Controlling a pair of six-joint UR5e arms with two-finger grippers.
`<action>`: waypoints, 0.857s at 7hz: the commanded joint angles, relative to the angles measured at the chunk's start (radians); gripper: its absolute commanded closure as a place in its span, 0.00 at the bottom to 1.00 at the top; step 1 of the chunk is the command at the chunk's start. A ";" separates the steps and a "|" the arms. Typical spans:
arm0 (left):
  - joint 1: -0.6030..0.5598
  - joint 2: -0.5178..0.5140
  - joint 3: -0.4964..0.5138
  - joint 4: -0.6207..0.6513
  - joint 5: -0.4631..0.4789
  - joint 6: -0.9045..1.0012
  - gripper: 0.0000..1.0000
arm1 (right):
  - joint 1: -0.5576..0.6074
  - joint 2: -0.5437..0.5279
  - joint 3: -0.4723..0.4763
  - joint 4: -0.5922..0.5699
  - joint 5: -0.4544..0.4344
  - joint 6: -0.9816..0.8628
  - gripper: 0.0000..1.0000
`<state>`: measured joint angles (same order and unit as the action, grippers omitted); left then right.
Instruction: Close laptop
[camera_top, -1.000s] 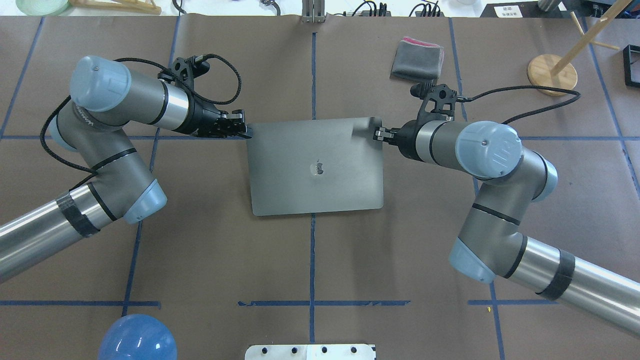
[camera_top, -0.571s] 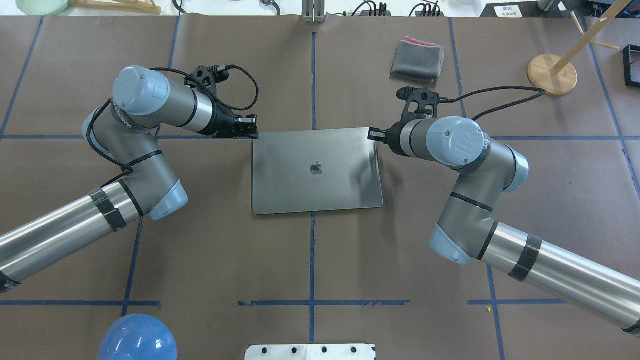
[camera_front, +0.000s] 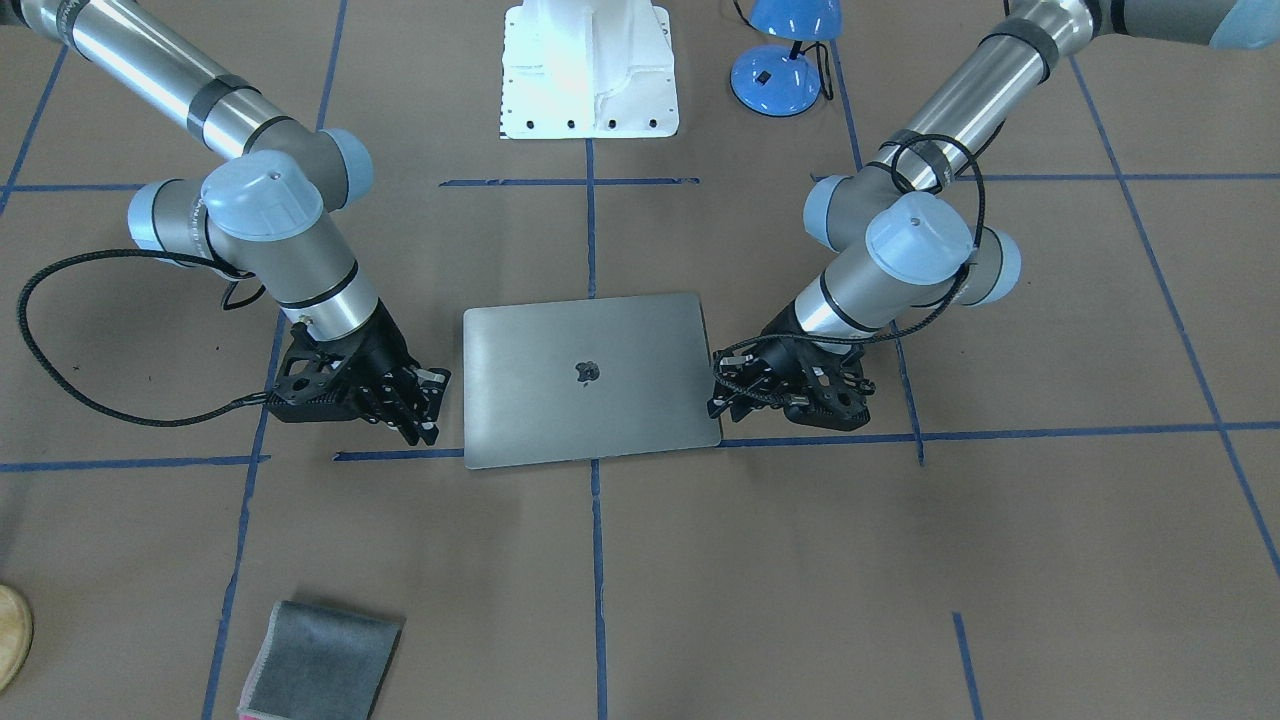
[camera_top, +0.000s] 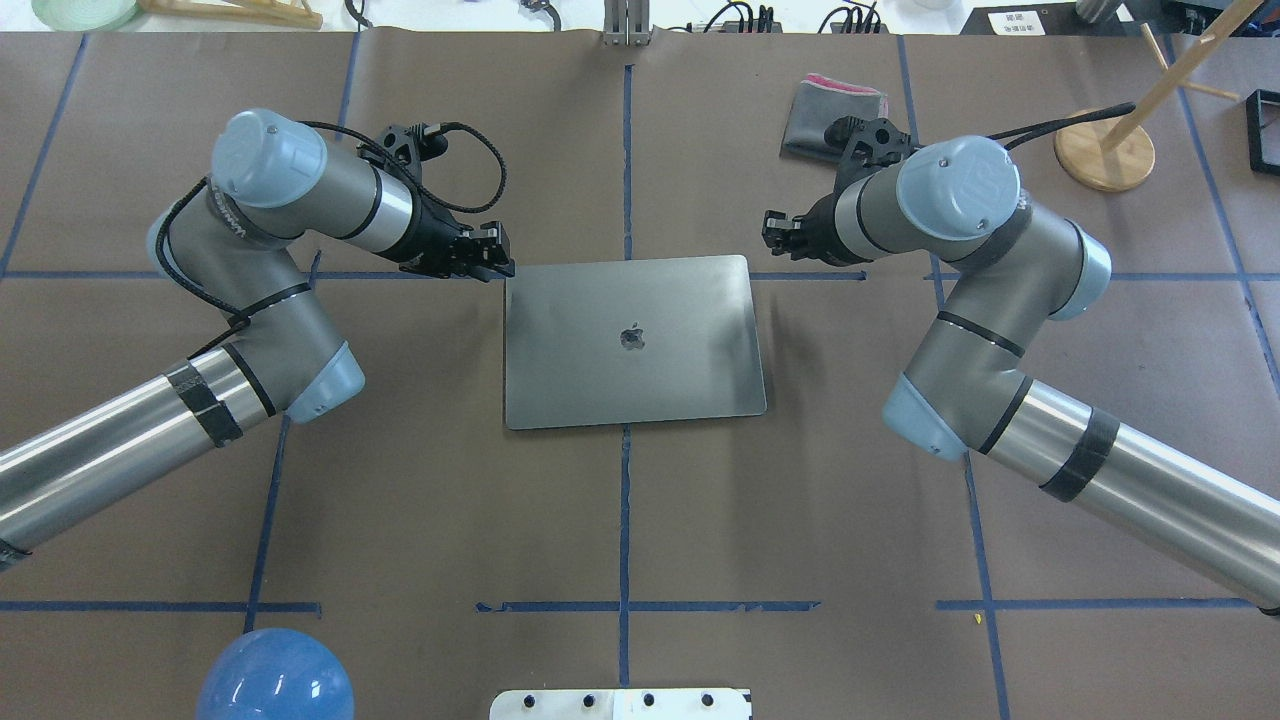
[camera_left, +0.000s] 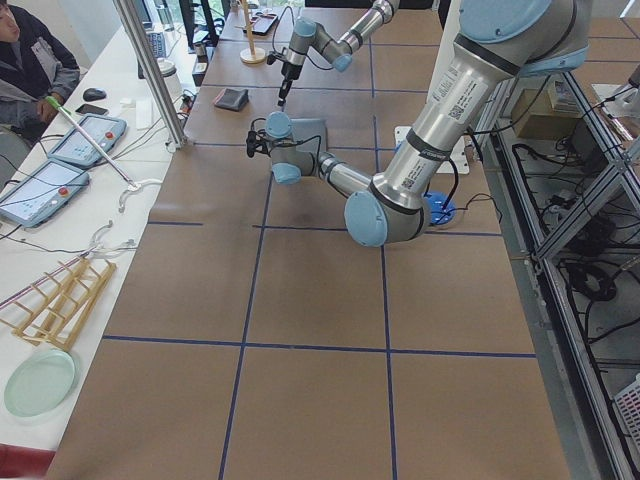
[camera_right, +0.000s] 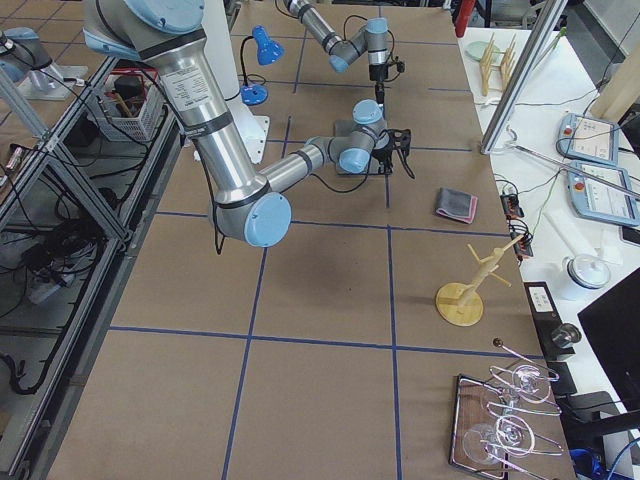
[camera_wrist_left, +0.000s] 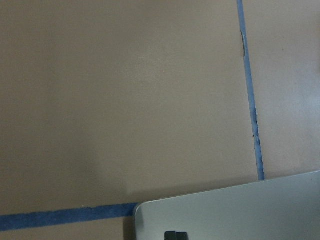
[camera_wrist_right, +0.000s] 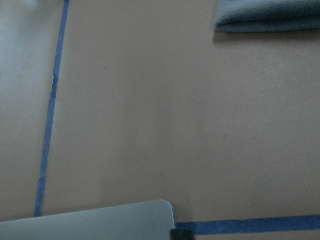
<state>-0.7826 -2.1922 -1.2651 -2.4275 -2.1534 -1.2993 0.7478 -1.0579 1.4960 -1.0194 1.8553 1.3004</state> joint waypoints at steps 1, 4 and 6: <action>-0.111 0.069 -0.078 0.126 -0.104 0.039 0.00 | 0.123 -0.011 0.061 -0.228 0.165 -0.141 0.00; -0.283 0.208 -0.349 0.671 -0.103 0.621 0.00 | 0.307 -0.129 0.154 -0.448 0.247 -0.619 0.00; -0.416 0.339 -0.463 0.888 -0.101 0.965 0.00 | 0.495 -0.255 0.159 -0.462 0.385 -0.915 0.00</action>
<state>-1.1059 -1.9307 -1.6575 -1.6801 -2.2536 -0.5405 1.1306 -1.2377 1.6507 -1.4640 2.1655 0.5774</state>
